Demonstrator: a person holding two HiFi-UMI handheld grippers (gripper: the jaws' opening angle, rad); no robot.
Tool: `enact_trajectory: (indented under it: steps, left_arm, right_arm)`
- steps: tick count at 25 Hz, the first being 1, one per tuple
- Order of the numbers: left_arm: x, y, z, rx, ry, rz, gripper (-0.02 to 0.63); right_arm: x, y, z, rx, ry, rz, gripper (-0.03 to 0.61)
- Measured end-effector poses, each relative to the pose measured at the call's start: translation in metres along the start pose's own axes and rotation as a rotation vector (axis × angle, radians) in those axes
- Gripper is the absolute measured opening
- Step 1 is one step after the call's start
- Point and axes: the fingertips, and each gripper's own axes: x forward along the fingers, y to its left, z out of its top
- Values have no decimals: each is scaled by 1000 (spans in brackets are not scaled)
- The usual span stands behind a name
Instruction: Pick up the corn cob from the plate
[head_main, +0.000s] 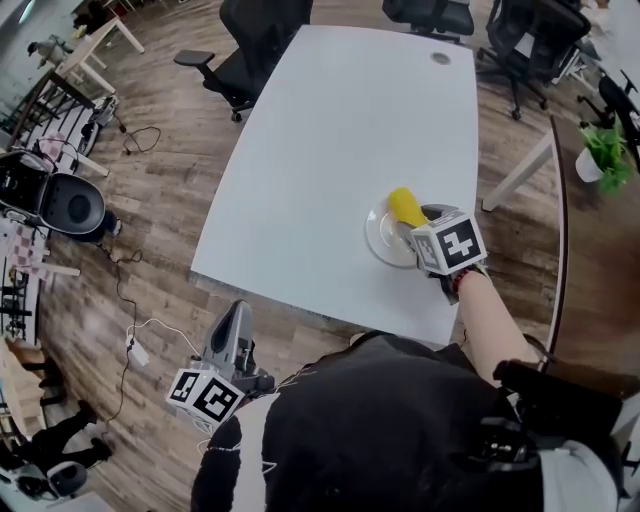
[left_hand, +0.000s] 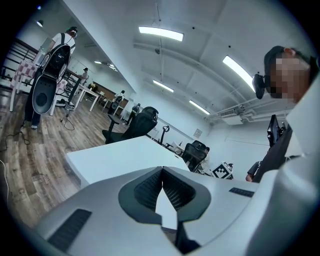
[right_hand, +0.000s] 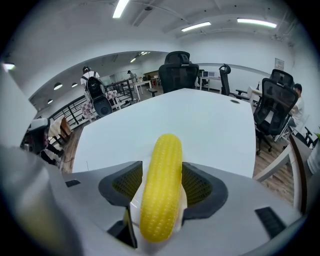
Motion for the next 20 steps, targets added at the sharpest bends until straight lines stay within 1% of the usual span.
enact_trajectory:
  steps: [1, 4, 8, 14, 20]
  left_arm:
    - [0, 0, 1, 0, -2, 1, 12]
    - [1, -1, 2, 3, -4, 3, 12]
    - [-2, 1, 4, 4, -7, 12, 12]
    - [-8, 10, 6, 3, -10, 27, 12]
    - [-6, 11, 7, 2, -10, 18, 12]
  right_arm:
    - [1, 0, -1, -17, 11, -9, 247]
    - [7, -2, -3, -50, 32, -20, 249]
    - [8, -2, -2, -39, 39, -39, 249]
    - [13, 1, -4, -21, 40, -24, 249]
    - [17, -1, -6, 4, 36, -23, 249]
